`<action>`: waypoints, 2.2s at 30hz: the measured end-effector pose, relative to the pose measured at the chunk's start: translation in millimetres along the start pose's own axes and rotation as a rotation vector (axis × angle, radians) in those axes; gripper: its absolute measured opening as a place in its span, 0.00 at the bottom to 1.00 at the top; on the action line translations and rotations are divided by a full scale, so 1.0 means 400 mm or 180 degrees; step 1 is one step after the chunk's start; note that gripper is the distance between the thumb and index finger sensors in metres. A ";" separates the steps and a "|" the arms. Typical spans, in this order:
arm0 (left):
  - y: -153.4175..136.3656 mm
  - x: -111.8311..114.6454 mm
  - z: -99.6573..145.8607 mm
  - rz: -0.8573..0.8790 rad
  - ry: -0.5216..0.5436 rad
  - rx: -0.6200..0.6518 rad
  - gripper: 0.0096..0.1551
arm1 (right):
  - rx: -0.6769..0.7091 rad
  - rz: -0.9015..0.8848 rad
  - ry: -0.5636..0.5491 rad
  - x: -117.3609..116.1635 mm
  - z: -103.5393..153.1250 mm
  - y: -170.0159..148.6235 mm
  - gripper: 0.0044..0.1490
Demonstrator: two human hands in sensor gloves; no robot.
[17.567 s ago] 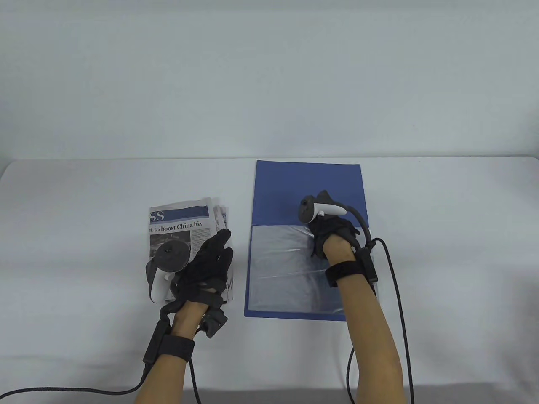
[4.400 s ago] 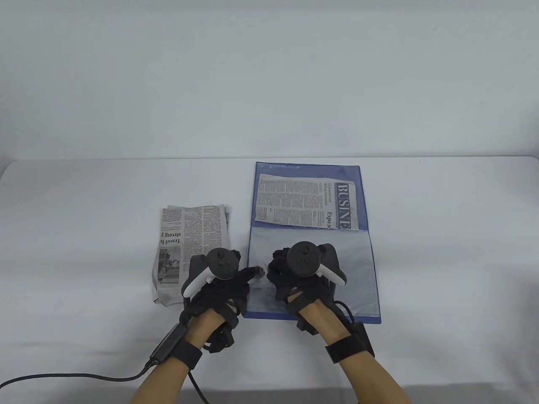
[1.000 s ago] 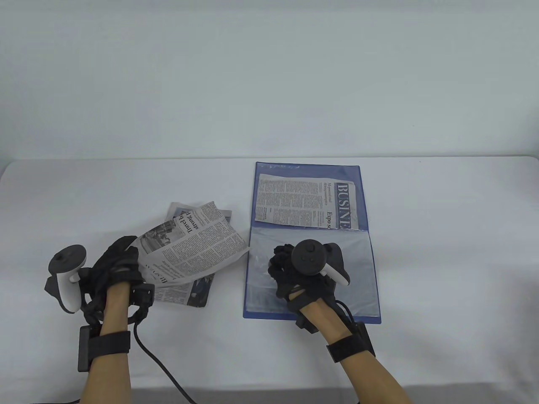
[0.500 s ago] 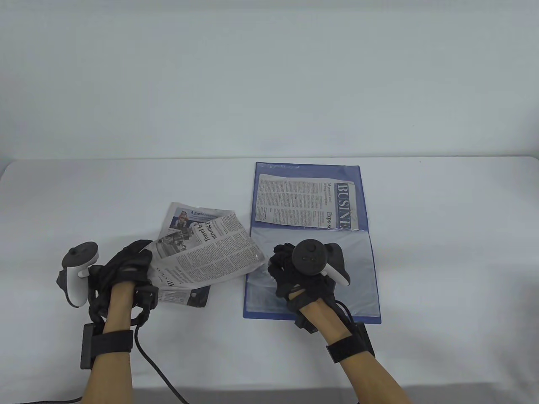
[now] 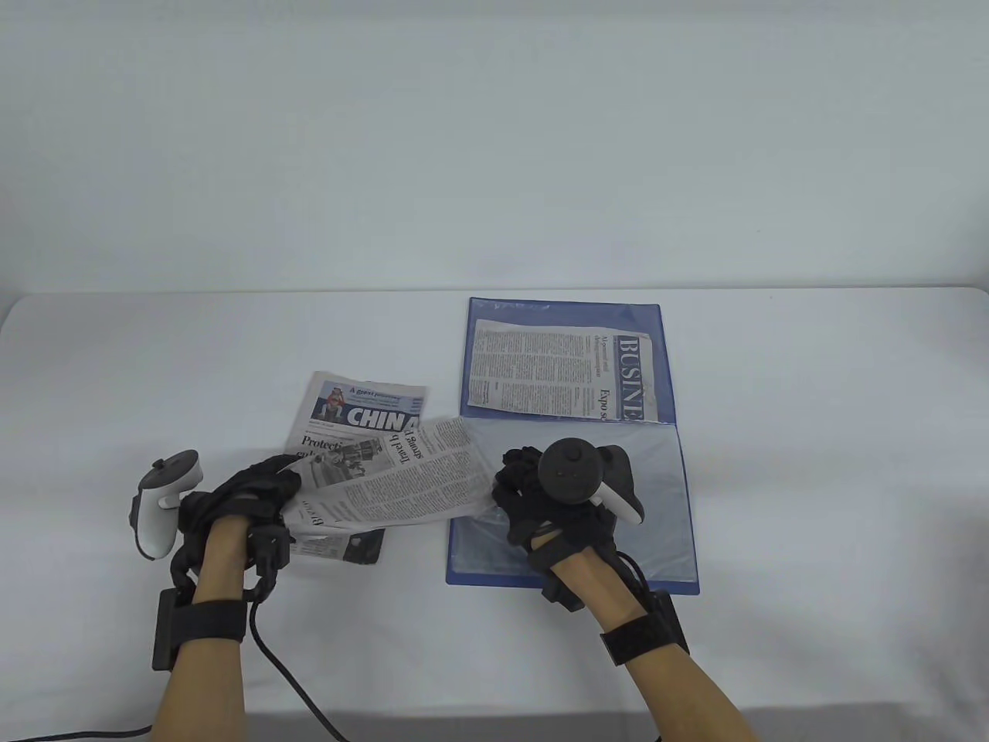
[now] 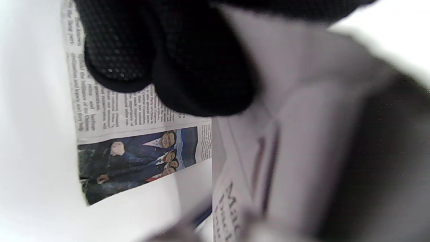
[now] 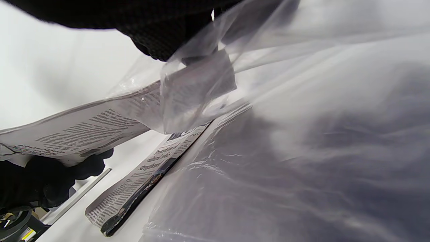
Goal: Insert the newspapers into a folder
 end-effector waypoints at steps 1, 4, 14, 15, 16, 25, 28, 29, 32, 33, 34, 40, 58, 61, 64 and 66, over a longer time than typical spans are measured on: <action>-0.002 0.001 -0.003 -0.0011 -0.0020 -0.0009 0.24 | 0.0003 -0.0001 0.0000 0.000 0.000 0.000 0.22; -0.015 -0.001 -0.015 -0.0017 -0.0016 -0.0123 0.25 | 0.0008 -0.0001 0.0026 -0.001 -0.001 0.000 0.22; -0.038 0.042 -0.069 0.0096 -0.0185 -0.0020 0.35 | 0.0008 -0.0041 0.0018 0.001 -0.001 -0.001 0.22; -0.037 0.047 -0.068 0.0145 -0.0145 0.0001 0.45 | 0.0012 -0.0033 0.0026 0.000 -0.001 0.000 0.22; -0.036 0.044 -0.059 0.0203 -0.0039 -0.0051 0.51 | 0.0014 -0.0024 0.0031 -0.001 -0.001 0.000 0.22; 0.008 0.103 -0.014 -0.0158 -0.0235 0.0226 0.56 | 0.0013 0.0011 0.0076 -0.006 -0.004 0.003 0.23; 0.017 0.148 -0.023 -0.0459 -0.0319 0.0516 0.54 | 0.0019 0.0042 0.0101 -0.012 -0.004 0.006 0.23; 0.019 0.158 -0.024 -0.0603 -0.0286 0.0567 0.54 | 0.0020 0.0049 0.0105 -0.012 -0.003 0.006 0.22; 0.026 0.194 -0.017 -0.1272 0.0049 0.0651 0.54 | 0.0032 0.0095 0.0119 -0.016 -0.002 0.009 0.22; 0.027 0.205 -0.015 -0.1589 0.0279 0.0664 0.55 | 0.0037 0.0117 0.0128 -0.018 -0.002 0.011 0.23; 0.026 0.210 -0.013 -0.1829 0.0462 0.0610 0.55 | 0.0040 0.0125 0.0132 -0.019 -0.002 0.012 0.22; -0.002 0.251 0.012 -0.2438 0.1033 -0.0123 0.54 | 0.0046 0.0142 0.0142 -0.020 -0.002 0.014 0.22; -0.022 0.405 -0.034 -0.0897 -0.0749 0.1167 0.52 | 0.0045 0.0079 0.0102 -0.007 -0.001 0.017 0.23; -0.040 0.429 -0.047 -0.0555 -0.1056 0.1168 0.51 | 0.0043 0.0058 0.0084 -0.003 -0.001 0.017 0.23; -0.049 0.456 -0.053 -0.0440 -0.1279 0.1157 0.50 | 0.0045 0.0051 0.0067 -0.001 -0.002 0.017 0.23; -0.058 0.474 -0.059 -0.0414 -0.1463 0.1053 0.47 | 0.0044 0.0043 0.0059 -0.001 -0.003 0.016 0.23</action>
Point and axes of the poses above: the tracker on the back of each hand, its own y axis roughly to the thumb side, its own z axis roughly from the fingertips to the wrist, x = y × z, the point moved 5 cm from there along -z, roughly from the wrist to the fingertips, and after that the axes turned 15 degrees about z, right-handed, at the moved point
